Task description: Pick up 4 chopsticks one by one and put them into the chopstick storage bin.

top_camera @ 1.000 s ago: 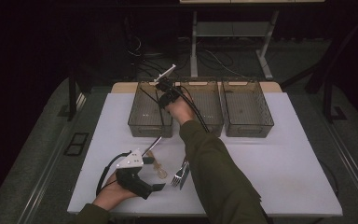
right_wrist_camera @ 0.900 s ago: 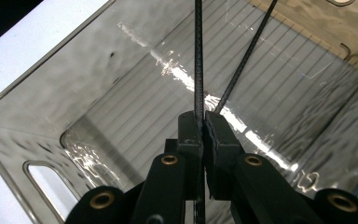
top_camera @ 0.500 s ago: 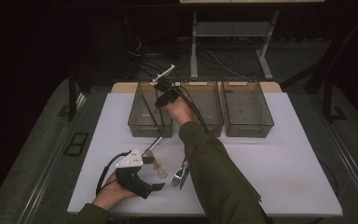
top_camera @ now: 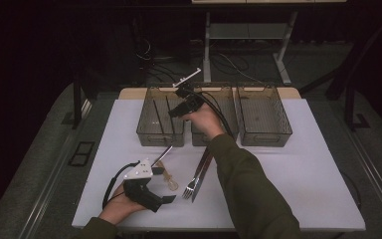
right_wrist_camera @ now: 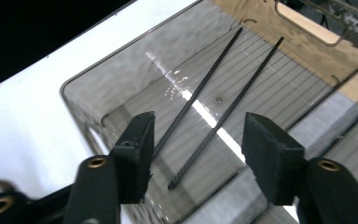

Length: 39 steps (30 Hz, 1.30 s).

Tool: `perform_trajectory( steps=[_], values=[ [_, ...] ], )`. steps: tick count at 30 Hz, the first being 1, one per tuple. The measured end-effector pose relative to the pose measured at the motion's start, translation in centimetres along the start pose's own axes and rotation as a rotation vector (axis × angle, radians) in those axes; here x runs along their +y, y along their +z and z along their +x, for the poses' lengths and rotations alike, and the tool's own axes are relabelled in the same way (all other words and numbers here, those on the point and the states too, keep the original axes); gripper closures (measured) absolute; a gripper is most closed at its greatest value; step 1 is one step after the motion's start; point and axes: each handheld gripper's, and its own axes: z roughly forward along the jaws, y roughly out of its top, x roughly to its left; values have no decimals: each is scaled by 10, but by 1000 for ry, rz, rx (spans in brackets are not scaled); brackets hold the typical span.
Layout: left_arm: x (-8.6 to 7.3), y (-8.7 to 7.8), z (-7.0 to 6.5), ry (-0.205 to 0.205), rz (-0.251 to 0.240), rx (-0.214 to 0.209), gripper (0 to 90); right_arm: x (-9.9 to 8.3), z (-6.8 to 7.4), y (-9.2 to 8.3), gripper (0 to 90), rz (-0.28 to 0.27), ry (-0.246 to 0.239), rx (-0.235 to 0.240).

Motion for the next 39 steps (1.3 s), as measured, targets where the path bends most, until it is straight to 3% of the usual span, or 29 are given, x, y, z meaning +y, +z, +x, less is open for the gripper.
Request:
perform_trajectory(
  steps=[16,33,39],
  values=[
    [0,-1,0,-8,5,7,0,-50,-9,-54,385,-85,-28,18],
    [-2,-2,1,-24,7,14,0,-120,-18,-100,370,-133,-62,39],
    [-2,-3,1,-30,0,15,0,-150,-22,-110,368,-135,-55,46]
  ],
)
